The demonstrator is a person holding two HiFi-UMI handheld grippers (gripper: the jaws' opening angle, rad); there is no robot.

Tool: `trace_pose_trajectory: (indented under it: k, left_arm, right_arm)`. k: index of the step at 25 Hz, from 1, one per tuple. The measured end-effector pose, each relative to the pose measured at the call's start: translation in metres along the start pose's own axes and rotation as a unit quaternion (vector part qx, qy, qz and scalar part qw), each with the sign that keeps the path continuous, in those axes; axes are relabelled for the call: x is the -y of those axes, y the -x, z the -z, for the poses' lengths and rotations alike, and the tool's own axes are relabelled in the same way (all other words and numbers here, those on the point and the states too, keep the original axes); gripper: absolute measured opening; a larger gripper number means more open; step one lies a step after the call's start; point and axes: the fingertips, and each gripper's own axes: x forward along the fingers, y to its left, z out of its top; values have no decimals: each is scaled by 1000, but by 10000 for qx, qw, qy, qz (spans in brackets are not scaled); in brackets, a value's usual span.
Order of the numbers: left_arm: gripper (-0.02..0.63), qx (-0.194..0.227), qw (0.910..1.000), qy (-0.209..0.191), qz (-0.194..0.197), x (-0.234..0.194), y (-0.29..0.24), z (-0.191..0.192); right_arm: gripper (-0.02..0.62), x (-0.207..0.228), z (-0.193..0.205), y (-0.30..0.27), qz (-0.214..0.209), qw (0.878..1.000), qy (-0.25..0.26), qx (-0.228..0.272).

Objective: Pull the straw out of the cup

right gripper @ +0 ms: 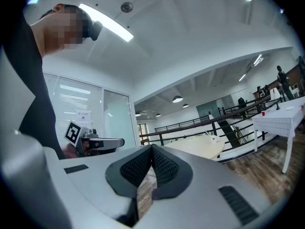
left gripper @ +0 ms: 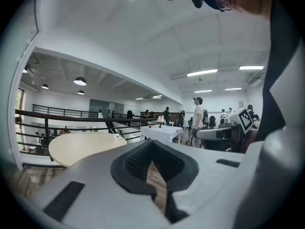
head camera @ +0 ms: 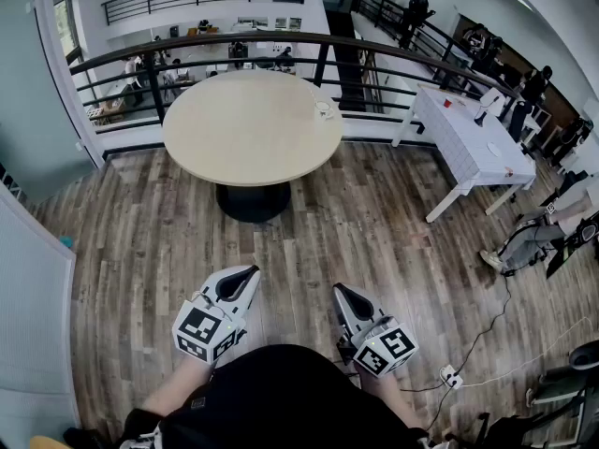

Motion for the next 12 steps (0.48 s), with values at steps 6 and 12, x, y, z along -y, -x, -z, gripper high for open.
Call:
trace_pose_trajectory:
  k: [6,12]
  left_arm:
    - [8,-25,10000,25,1,12,-5,3]
    - [8,-113,9999,46,2,32,-15,9]
  right_arm:
    - [21,6,2,12,4,10000,-37,-6]
    - [21,17,1,32,33,10000,-73,1]
